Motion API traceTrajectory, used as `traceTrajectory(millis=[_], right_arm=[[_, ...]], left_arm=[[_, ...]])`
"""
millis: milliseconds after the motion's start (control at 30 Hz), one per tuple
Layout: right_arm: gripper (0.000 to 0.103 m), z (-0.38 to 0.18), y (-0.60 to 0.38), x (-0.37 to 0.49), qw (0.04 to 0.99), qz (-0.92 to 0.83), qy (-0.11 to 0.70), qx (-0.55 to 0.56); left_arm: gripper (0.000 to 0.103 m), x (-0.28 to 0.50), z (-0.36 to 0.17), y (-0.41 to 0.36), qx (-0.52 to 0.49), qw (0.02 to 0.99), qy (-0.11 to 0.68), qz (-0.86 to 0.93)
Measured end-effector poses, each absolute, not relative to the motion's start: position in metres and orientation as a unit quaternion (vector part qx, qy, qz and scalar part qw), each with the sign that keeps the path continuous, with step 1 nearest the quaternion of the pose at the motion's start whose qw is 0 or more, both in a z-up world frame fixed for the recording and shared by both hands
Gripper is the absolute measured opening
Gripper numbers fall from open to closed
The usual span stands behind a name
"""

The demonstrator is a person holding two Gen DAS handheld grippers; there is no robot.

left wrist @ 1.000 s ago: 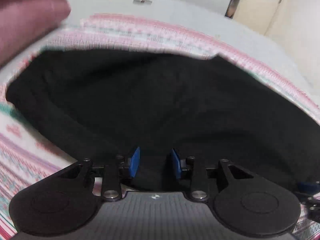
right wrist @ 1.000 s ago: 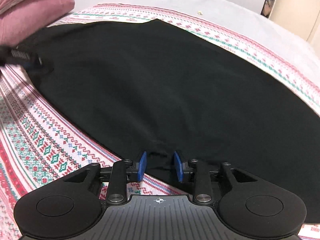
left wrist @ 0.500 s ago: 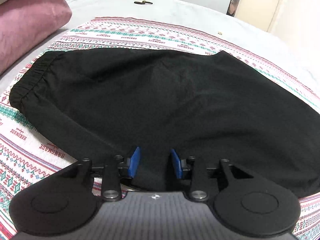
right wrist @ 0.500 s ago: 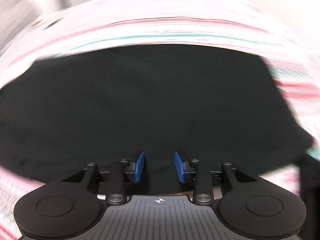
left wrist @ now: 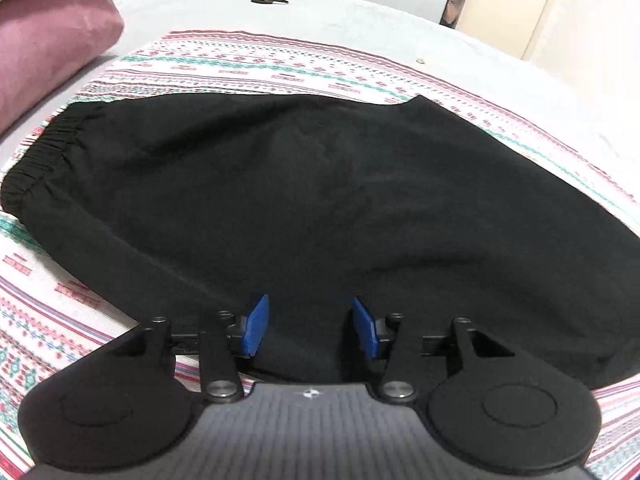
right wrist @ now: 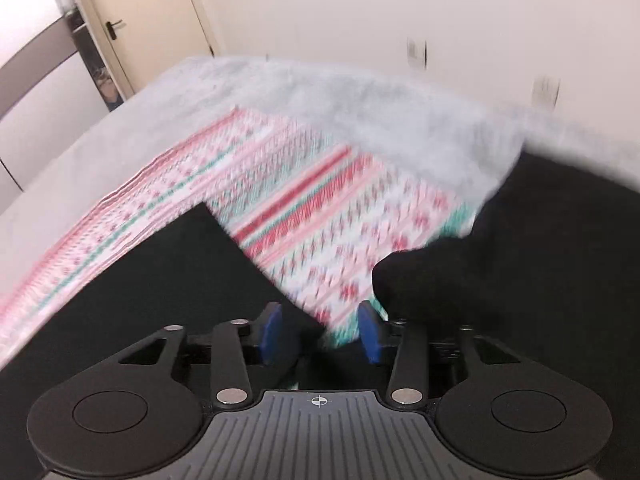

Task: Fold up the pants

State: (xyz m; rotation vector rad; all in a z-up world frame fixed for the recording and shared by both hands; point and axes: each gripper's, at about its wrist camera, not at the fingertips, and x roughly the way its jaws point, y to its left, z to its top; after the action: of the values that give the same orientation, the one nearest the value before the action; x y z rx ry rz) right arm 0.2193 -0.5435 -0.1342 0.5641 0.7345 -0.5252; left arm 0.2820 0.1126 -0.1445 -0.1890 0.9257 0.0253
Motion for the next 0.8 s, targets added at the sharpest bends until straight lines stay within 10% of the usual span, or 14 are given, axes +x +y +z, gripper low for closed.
traceTrajectory(millis=[333,500,600,700,800], right_arm=[[0.057,-0.151,-0.536,0.223,0.858,-0.243,0.367,0.264],[0.054,-0.158,-0.517,0.238,0.867,-0.241,0.379,0.217],[0.039,-0.161,-0.513,0.242,0.865,-0.231,0.382,0.229],[0.003,-0.16,-0.52,0.239,0.858,-0.239,0.369,0.267],[0.004,-0.156,-0.523,0.234,0.85,-0.237,0.349,0.315]], left_arm=[[0.074,0.275,-0.141,0.079,-0.092,0.895,0.435,-0.033],[0.091,0.273,-0.145,0.057,-0.073,0.895,0.435,-0.065],[0.092,0.274,-0.147,0.046,-0.063,0.896,0.434,-0.075],[0.092,0.273,-0.146,0.042,-0.058,0.896,0.434,-0.074],[0.092,0.275,-0.145,0.045,-0.071,0.893,0.437,-0.075]])
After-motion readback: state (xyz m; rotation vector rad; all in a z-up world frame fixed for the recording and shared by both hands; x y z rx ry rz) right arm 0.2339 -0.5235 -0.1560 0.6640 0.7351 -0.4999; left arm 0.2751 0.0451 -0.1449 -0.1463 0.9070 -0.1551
